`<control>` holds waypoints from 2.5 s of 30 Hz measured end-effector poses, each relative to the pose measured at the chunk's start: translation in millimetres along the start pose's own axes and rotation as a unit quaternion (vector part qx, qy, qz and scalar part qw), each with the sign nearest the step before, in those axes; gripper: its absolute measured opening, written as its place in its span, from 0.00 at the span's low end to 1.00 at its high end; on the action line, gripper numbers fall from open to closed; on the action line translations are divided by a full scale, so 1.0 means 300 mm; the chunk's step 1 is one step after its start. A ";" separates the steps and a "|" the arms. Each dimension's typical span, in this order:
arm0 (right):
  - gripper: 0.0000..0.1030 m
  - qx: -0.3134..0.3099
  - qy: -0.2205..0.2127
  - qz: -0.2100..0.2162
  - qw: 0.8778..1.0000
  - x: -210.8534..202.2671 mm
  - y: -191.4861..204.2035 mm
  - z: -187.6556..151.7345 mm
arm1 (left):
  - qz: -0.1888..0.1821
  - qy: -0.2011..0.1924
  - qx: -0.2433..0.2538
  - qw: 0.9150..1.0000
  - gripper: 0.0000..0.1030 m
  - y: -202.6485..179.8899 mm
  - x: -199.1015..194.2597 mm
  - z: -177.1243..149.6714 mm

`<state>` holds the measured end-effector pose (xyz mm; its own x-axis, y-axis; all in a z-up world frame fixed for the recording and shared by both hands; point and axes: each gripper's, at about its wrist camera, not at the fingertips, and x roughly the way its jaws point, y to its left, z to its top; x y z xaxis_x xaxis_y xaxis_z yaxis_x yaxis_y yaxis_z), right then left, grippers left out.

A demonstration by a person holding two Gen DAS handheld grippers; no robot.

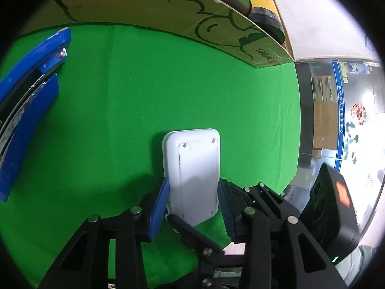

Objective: Organize rigid objects
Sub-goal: 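Grasp the white plastic case with both grippers, then carry the white case into the box and lower it onto the game box, then open both grippers and withdraw them toward the blue stapler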

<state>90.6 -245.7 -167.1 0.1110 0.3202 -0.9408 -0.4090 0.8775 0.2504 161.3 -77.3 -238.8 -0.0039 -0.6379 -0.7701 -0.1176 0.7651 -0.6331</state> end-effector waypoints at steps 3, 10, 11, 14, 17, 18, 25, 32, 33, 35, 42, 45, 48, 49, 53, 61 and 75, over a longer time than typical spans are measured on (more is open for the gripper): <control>0.59 0.005 0.005 -0.003 1.000 -0.009 0.007 0.022 | 0.006 -0.008 0.010 1.000 0.38 -0.009 -0.024 0.006; 0.48 0.013 -0.009 0.004 1.000 -0.094 0.053 0.161 | -0.012 -0.066 0.035 0.997 0.38 -0.037 -0.220 0.044; 0.48 0.012 -0.014 0.004 1.000 -0.114 0.038 0.184 | -0.012 -0.074 0.041 0.996 0.38 -0.044 -0.249 0.053; 0.46 0.011 -0.039 0.006 0.999 -0.154 0.079 0.251 | -0.012 -0.095 0.050 0.994 0.38 -0.043 -0.333 0.088; 0.45 0.014 -0.071 0.018 0.997 -0.224 0.110 0.341 | -0.010 -0.115 0.061 0.991 0.38 -0.044 -0.416 0.124; 0.45 0.009 -0.079 0.019 0.997 -0.242 0.124 0.377 | -0.010 -0.121 0.062 0.991 0.38 -0.044 -0.443 0.139; 0.45 -0.013 -0.095 0.017 0.995 -0.305 0.244 0.646 | -0.002 -0.156 0.045 0.987 0.38 -0.008 -0.592 0.308; 0.45 0.008 -0.055 0.038 0.998 -0.153 0.284 0.937 | -0.043 -0.128 0.010 0.991 0.26 0.106 -0.603 0.521; 0.45 0.014 -0.045 0.046 0.998 -0.120 0.281 0.976 | -0.044 -0.126 0.006 0.991 0.26 0.122 -0.594 0.545; 0.44 0.018 -0.021 0.057 0.998 -0.041 0.274 1.035 | -0.022 -0.127 -0.001 0.992 0.26 0.150 -0.587 0.585; 0.46 0.041 -0.014 0.041 0.998 0.070 0.206 1.121 | 0.002 -0.170 -0.029 0.985 0.28 0.250 -0.671 0.604; 0.47 0.044 0.004 0.034 0.998 0.117 0.191 1.125 | 0.022 -0.167 -0.032 0.985 0.29 0.276 -0.672 0.599; 0.44 0.043 0.006 0.020 0.999 0.149 0.190 1.124 | 0.030 -0.169 -0.040 0.984 0.29 0.298 -0.676 0.584; 0.44 0.049 0.006 0.023 0.999 0.159 0.193 1.131 | 0.032 -0.171 -0.040 0.984 0.29 0.301 -0.680 0.579; 0.46 0.077 0.024 0.075 0.994 0.177 0.212 1.140 | 0.087 -0.203 -0.015 0.975 0.33 0.281 -0.726 0.530; 0.99 -0.036 -0.152 -0.041 0.987 -0.095 0.355 1.065 | 0.226 -0.329 0.021 0.917 0.79 0.225 -0.879 0.362; 0.95 0.237 0.093 0.090 0.963 0.164 0.236 0.570 | 0.191 -0.200 -0.014 0.961 0.79 0.298 -0.711 0.024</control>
<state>222.0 -106.9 -156.5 -0.1063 0.4518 -0.8858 0.0574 0.8921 0.4482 158.7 127.9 -131.6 0.3282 -0.2219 -0.9182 -0.2104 0.9304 -0.3001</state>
